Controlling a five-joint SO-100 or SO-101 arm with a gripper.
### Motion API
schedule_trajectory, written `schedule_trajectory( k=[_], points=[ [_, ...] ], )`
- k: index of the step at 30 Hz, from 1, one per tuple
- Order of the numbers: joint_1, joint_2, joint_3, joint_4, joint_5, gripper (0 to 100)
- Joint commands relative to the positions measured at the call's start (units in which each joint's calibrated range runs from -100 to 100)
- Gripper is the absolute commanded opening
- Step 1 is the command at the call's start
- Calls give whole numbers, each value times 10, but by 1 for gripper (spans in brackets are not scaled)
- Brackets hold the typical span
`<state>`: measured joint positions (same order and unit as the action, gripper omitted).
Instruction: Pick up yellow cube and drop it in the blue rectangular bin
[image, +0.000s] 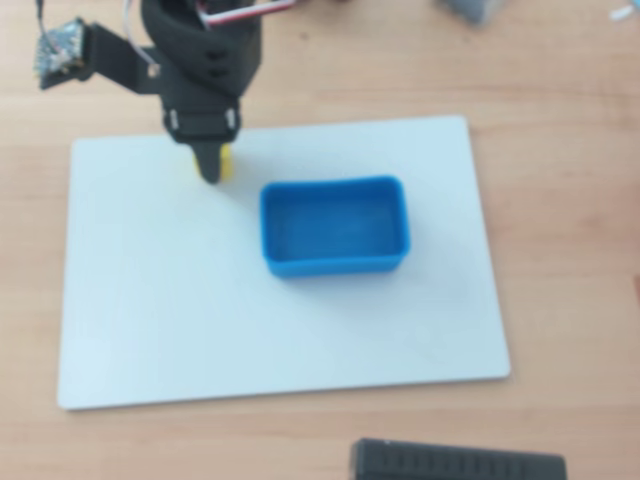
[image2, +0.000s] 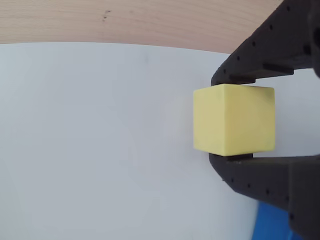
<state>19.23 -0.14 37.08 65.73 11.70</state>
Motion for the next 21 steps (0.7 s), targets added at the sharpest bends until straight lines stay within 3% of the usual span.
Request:
schedule_trajectory(
  k=[1,10,21],
  points=[
    [-42,-99,-105,66,-27,7],
    [-121,-145,-182,163,-63,7],
    [-203,-124,-254,163,-105,6]
  ],
)
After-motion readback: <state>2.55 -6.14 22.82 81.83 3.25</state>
